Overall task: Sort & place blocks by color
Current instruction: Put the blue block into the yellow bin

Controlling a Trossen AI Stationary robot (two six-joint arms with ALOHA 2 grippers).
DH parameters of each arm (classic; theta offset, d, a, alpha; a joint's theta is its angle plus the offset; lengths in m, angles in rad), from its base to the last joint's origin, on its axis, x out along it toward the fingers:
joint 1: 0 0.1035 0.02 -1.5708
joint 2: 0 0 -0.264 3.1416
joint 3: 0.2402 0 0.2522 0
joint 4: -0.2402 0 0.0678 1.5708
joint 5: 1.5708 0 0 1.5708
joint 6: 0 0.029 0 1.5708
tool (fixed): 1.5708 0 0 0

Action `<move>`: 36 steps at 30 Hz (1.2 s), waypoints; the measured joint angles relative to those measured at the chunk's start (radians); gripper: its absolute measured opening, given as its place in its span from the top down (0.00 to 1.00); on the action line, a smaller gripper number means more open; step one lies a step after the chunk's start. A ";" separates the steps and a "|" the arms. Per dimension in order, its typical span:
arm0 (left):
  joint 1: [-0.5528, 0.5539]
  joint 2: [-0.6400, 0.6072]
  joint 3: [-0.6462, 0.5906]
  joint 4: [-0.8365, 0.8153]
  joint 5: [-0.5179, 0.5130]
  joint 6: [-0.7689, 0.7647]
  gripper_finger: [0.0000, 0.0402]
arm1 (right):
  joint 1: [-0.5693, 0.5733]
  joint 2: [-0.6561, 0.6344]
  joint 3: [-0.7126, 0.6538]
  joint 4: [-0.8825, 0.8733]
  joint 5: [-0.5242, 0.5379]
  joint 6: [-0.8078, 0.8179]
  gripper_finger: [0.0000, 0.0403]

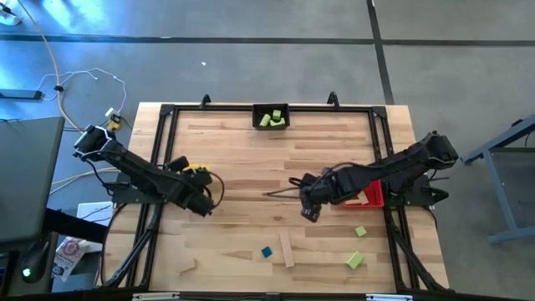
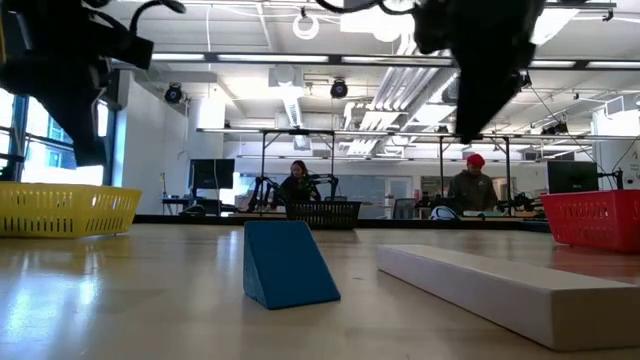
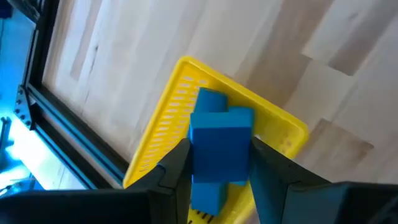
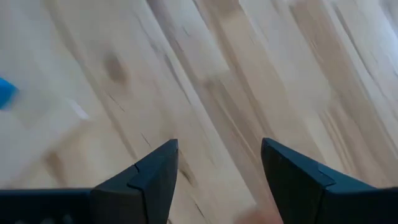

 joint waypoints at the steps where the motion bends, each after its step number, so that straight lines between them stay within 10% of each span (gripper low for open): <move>1: 0.016 0.000 0.000 0.000 0.001 0.009 0.75 | 0.013 0.000 0.000 -0.036 0.010 0.020 0.47; 36: 0.270 0.001 -0.001 0.002 0.238 0.093 0.72 | 0.489 0.001 -0.153 -0.193 -0.300 0.887 0.47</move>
